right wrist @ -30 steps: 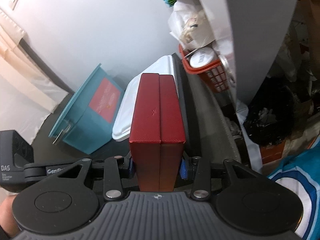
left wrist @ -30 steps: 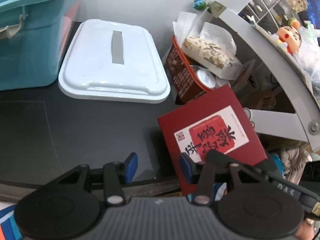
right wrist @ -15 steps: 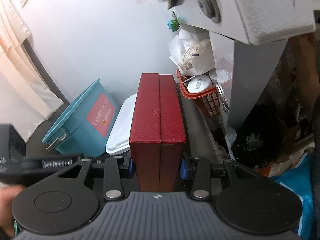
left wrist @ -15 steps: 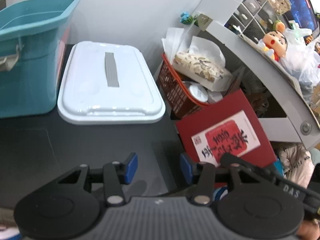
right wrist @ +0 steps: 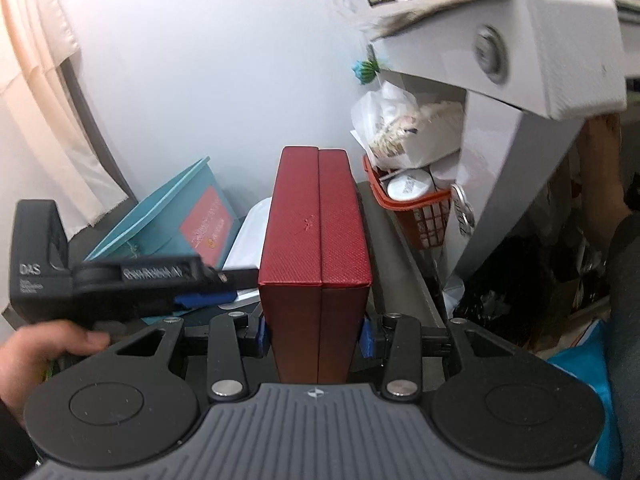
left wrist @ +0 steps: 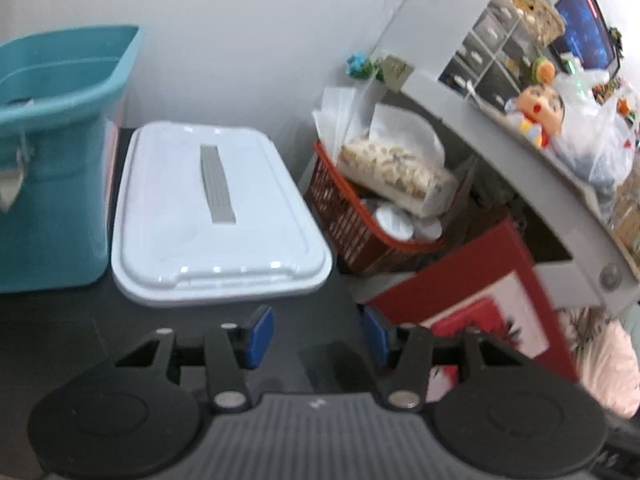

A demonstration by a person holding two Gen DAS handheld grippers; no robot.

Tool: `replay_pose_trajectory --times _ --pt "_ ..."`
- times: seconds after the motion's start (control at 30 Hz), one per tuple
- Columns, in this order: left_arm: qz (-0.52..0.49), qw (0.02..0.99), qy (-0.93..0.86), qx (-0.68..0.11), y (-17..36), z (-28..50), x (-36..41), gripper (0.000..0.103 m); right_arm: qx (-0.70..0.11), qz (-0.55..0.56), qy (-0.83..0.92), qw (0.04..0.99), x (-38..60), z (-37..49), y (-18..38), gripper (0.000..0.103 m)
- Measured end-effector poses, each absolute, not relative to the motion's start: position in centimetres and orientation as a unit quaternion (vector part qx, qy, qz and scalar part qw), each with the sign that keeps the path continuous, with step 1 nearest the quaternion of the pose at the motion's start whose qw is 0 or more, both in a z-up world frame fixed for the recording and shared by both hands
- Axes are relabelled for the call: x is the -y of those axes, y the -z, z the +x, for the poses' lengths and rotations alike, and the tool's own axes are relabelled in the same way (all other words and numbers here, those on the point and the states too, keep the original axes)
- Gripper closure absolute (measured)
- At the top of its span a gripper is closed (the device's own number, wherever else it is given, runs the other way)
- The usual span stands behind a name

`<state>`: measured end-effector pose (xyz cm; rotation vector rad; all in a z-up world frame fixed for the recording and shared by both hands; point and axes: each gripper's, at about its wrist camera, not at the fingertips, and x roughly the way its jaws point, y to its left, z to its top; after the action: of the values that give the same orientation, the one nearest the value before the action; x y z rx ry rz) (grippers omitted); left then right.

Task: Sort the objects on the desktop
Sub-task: 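Carry the red box up with the right tool over the teal bin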

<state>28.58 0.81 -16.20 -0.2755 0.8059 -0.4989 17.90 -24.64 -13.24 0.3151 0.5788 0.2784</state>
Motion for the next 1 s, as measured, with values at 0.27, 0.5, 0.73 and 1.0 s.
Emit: replay_pose_trajectory --times 0.27,0.5,0.73,1.0 --pt "-0.161 0.887 0.224 -0.370 16.6 28.4 -2.9 0.049 -0.264 0.070 -0.141 0.952 21.7 17.3 12.6 0.059" --pt "-0.145 0.899 0.213 -0.354 15.9 28.2 -3.7 0.048 -0.240 0.046 -0.145 0.959 19.5 18.0 11.2 0.059" --pt "-0.131 0.918 0.196 -0.320 14.1 27.0 -4.6 0.040 -0.218 0.050 -0.161 0.961 18.2 18.7 9.3 0.059" --pt "-0.138 0.918 0.190 -0.321 13.8 26.9 -5.2 0.036 -0.192 0.037 -0.171 0.966 17.3 19.5 7.0 0.059"
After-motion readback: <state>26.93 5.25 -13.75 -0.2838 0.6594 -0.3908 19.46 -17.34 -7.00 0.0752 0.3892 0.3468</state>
